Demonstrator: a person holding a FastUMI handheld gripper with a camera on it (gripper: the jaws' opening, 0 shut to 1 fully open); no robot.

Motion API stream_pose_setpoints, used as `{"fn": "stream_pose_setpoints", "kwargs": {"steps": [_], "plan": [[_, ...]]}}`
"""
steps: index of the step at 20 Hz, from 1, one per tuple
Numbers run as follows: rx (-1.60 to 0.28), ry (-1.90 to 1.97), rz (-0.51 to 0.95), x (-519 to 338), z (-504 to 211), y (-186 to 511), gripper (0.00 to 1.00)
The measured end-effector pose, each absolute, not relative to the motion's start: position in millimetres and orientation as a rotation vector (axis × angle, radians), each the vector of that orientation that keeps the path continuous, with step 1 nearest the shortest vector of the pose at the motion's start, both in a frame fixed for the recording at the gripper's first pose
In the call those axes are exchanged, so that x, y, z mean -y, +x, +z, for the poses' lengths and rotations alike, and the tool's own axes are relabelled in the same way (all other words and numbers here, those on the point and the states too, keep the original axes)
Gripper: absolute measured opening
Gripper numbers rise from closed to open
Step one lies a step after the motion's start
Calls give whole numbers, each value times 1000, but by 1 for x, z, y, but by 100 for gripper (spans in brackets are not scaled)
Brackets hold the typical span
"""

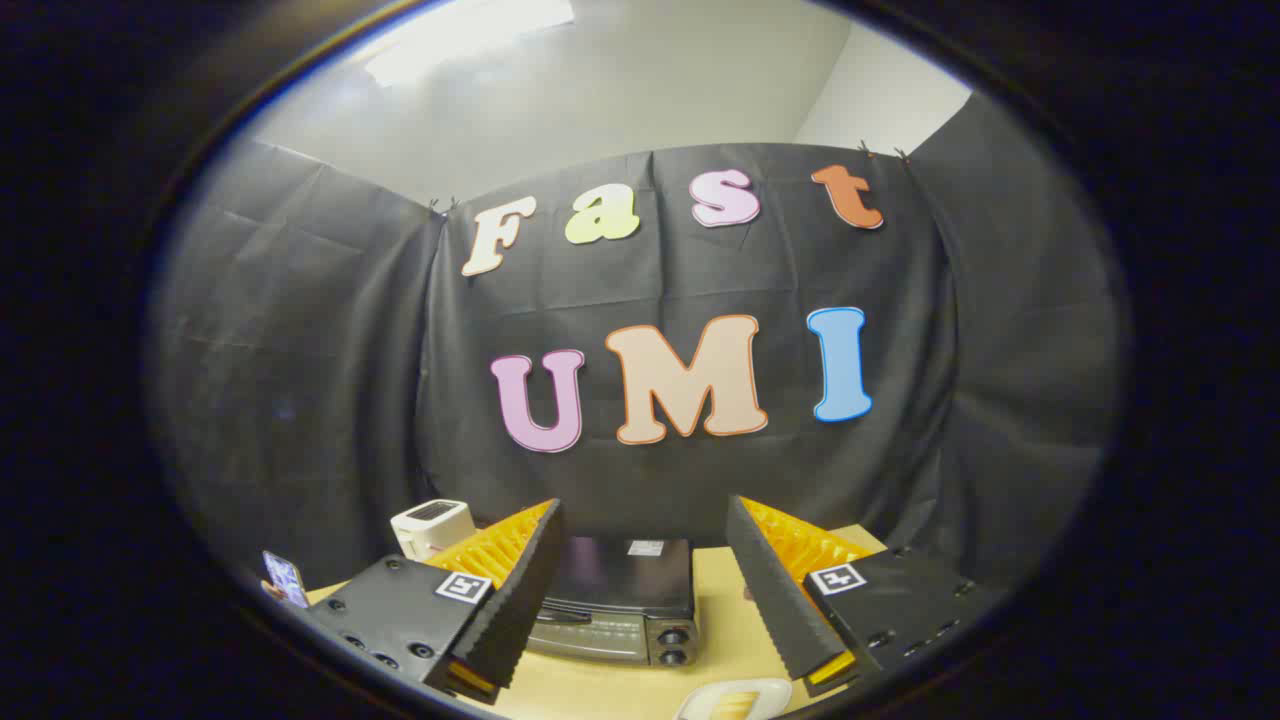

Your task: Open the toaster oven, put the food inside, and close the toaster oven door.

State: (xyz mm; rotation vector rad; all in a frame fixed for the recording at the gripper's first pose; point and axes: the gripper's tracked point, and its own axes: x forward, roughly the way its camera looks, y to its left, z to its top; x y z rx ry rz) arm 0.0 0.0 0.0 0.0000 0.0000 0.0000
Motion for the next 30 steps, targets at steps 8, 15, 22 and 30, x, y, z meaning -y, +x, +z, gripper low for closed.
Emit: {"fn": "stream_pose_setpoints", "kwargs": {"steps": [8,15,22,30], "plan": [[-2,-32,-25,2,0,-5,99],[19,-44,-53,9,9,-7,99],[2,-43,-57,4,-10,-2,99],[-7,37,-26,-19,-53,29,99]]}}
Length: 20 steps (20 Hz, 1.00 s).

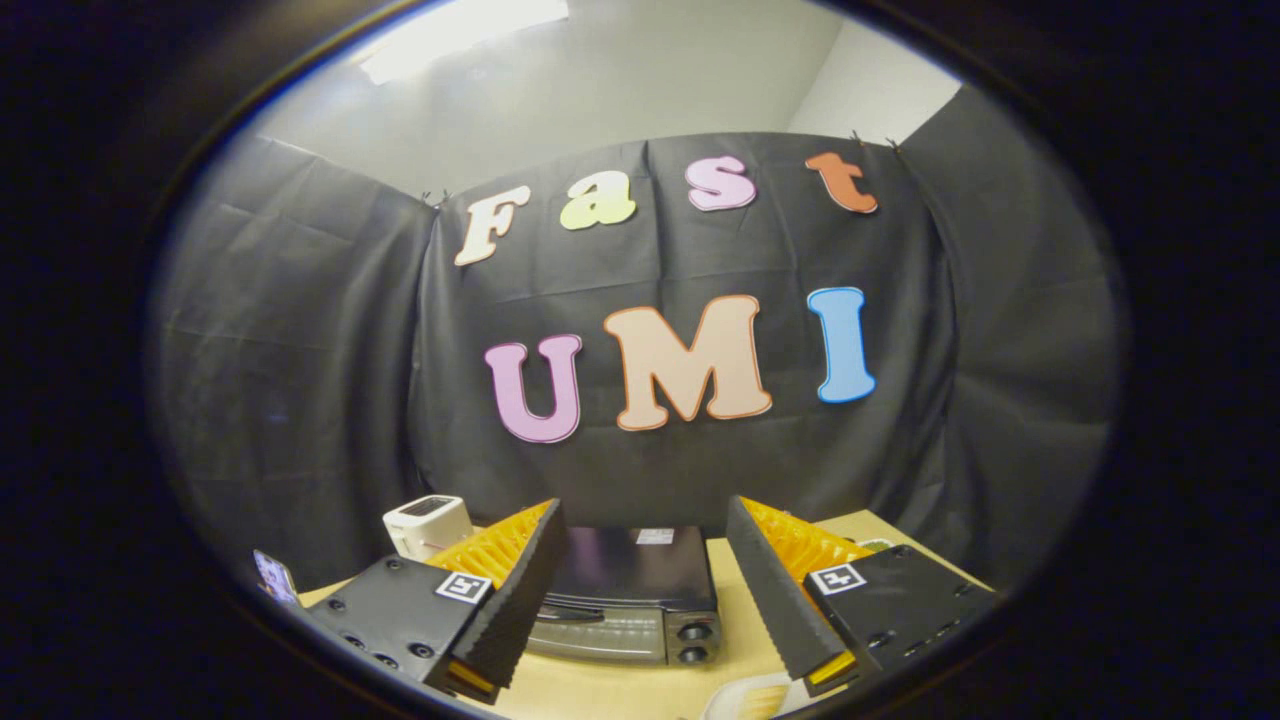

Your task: Open the toaster oven, put the food inside, and close the toaster oven door.

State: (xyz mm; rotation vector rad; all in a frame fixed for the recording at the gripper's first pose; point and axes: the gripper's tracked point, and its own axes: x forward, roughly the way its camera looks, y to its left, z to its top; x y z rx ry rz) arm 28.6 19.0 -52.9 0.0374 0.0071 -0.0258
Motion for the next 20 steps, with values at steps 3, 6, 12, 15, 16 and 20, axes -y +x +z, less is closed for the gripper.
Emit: {"fn": "stream_pose_setpoints", "kwargs": {"steps": [3,6,12,15,16,20], "plan": [[-20,73,-31,-27,-82,45,99],[-28,82,-41,-41,-118,63,99],[-18,28,-59,-72,-166,92,99],[-4,9,-54,-90,-177,99,99],[-5,3,-50,-96,-182,102,99],[-45,3,-37,-114,-206,110,99]]}}
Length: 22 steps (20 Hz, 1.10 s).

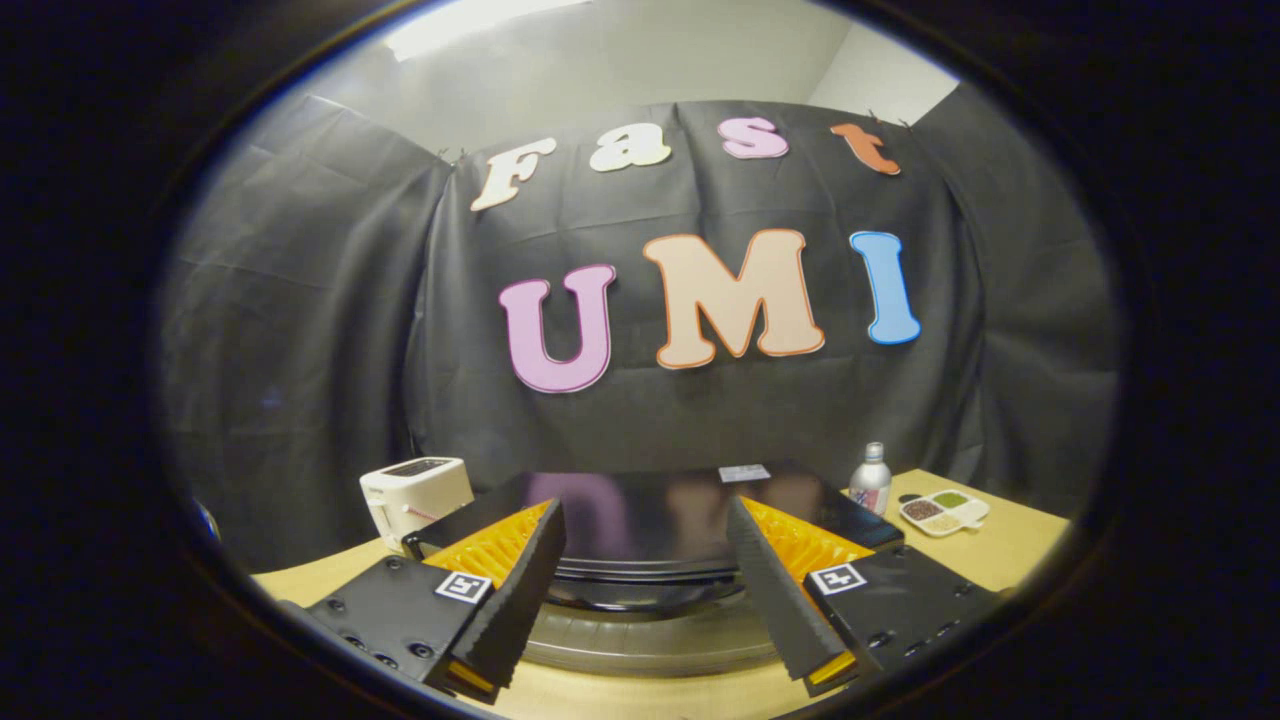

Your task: Open the toaster oven, put the food inside, and close the toaster oven door.

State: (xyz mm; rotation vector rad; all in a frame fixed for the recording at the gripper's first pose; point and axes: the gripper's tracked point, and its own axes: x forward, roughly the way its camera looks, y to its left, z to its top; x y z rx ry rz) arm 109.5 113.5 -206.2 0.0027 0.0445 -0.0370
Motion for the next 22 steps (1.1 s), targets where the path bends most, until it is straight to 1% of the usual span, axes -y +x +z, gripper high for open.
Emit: {"fn": "stream_pose_setpoints", "kwargs": {"steps": [5,12,18,22], "plan": [[-89,7,-31,-124,-228,113,99],[-54,15,-49,-122,-227,110,100],[-36,28,-61,-123,-229,85,100],[-27,14,-72,-125,-233,56,100]]}}
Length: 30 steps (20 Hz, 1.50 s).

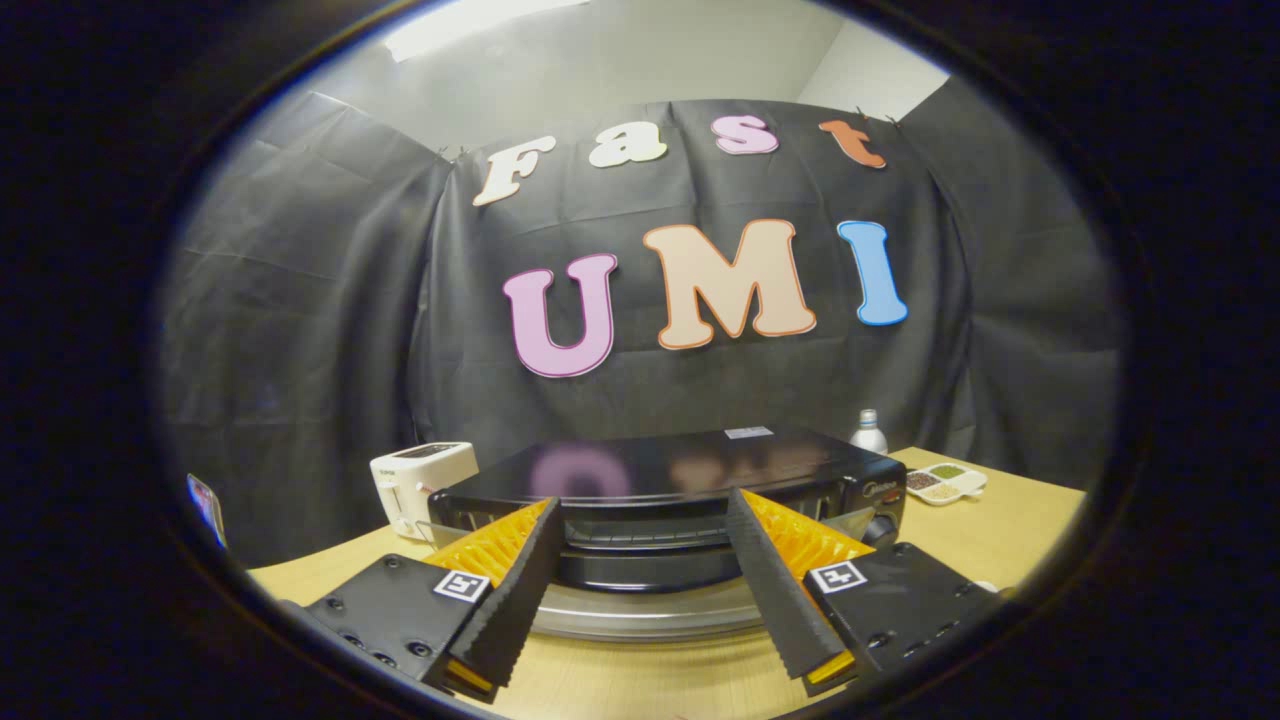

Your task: Open the toaster oven, put the food inside, and close the toaster oven door.

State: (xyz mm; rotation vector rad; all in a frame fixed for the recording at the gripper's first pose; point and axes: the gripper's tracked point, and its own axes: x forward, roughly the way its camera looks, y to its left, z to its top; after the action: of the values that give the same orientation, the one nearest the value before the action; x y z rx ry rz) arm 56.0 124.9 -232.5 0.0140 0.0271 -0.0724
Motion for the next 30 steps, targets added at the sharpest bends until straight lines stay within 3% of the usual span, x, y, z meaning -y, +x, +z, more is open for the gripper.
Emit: {"fn": "stream_pose_setpoints", "kwargs": {"steps": [9,15,22,30], "plan": [[-93,10,-66,-127,-260,-4,100],[-234,29,-41,-124,-297,-35,100],[-423,74,-60,-106,-365,-41,98],[-473,13,-46,-101,-385,-42,94]]}}
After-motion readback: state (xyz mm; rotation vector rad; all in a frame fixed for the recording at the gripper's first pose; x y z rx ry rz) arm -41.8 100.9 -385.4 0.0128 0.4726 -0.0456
